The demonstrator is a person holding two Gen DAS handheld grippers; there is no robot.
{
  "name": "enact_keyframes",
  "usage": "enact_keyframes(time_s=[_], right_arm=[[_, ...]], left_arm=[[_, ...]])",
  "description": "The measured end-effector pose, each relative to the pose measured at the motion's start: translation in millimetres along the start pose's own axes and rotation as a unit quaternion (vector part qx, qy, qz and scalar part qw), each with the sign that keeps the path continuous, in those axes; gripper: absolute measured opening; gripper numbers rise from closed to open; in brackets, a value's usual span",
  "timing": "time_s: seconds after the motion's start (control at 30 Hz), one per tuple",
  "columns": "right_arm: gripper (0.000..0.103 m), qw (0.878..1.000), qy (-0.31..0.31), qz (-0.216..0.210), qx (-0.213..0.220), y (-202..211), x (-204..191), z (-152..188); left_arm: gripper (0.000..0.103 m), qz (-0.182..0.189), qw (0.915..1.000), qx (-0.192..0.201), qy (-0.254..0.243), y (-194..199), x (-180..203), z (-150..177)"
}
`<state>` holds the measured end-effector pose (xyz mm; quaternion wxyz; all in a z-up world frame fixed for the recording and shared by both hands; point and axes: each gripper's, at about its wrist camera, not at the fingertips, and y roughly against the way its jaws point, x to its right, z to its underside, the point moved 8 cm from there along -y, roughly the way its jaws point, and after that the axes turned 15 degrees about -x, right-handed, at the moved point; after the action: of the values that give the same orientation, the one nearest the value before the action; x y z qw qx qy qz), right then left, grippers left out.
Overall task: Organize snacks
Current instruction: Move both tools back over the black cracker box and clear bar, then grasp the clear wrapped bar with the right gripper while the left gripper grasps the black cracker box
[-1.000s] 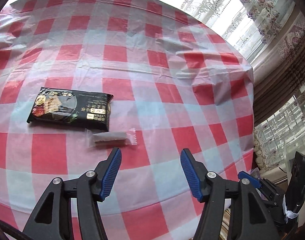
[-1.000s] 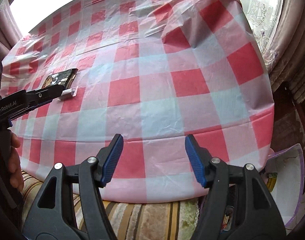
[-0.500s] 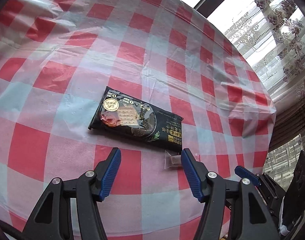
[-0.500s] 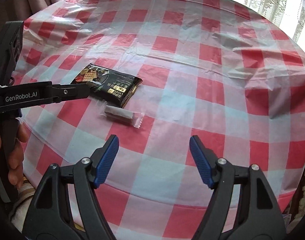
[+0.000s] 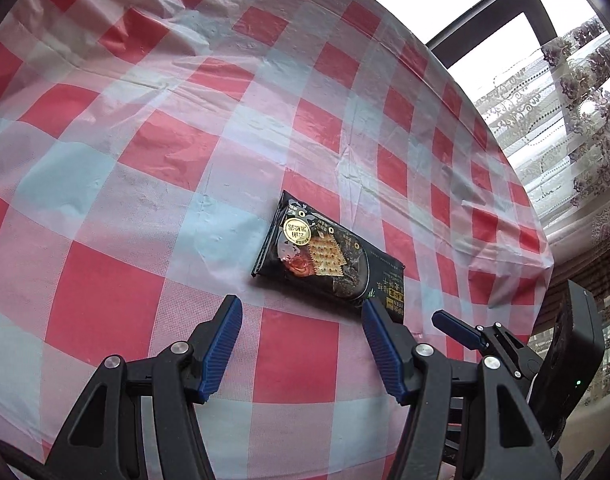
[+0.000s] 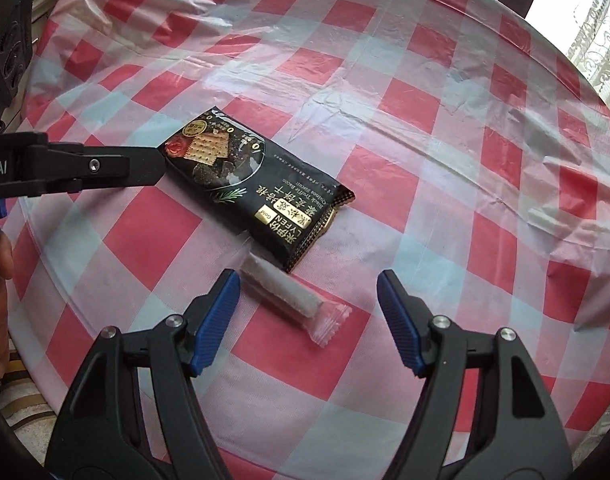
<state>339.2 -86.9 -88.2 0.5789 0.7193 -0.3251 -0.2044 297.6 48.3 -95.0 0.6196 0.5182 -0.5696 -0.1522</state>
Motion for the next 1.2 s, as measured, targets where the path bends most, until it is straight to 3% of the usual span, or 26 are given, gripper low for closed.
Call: enact_keyframes(time_s=[0.17,0.33,0.47,0.57,0.63,0.67,0.73,0.8,0.97,1.13,1.2], right_arm=[[0.049,1.000,-0.002,-0.022,0.004,0,-6,-2],[0.018,0.999,0.001,-0.039,0.012,1,-15,-2],[0.018,0.999,-0.016,-0.044,0.013,2,-11,3],[0.017,0.998,-0.045,-0.045,0.008,2,1,11],[0.018,0.996,-0.070,-0.047,0.004,2,12,18],[0.018,0.995,-0.082,-0.049,0.003,2,18,22],[0.018,0.993,-0.104,-0.051,0.001,3,30,30],[0.017,0.991,-0.126,-0.054,-0.001,3,41,38],[0.017,0.987,-0.151,-0.059,-0.003,6,56,55],[0.017,0.984,-0.168,-0.062,-0.007,9,65,71],[0.017,0.982,-0.176,-0.063,-0.008,10,69,76]], left_arm=[[0.063,0.011,0.9999,-0.003,0.002,0,1,1],[0.063,0.021,0.9997,-0.009,-0.011,-4,8,2],[0.063,0.011,0.9998,-0.009,-0.017,-5,9,1],[0.063,-0.023,0.9990,0.004,-0.037,-4,10,-6],[0.068,-0.063,0.9950,0.010,-0.077,-5,16,-14],[0.076,-0.082,0.9915,0.010,-0.101,-6,20,-18],[0.082,-0.118,0.9801,0.005,-0.160,-10,30,-23],[0.083,-0.154,0.9604,-0.011,-0.232,-17,42,-24],[0.084,-0.206,0.8934,-0.067,-0.394,-43,66,-23],[0.084,-0.184,0.8401,-0.140,-0.491,-67,83,-25],[0.084,-0.167,0.8245,-0.182,-0.509,-76,85,-24]])
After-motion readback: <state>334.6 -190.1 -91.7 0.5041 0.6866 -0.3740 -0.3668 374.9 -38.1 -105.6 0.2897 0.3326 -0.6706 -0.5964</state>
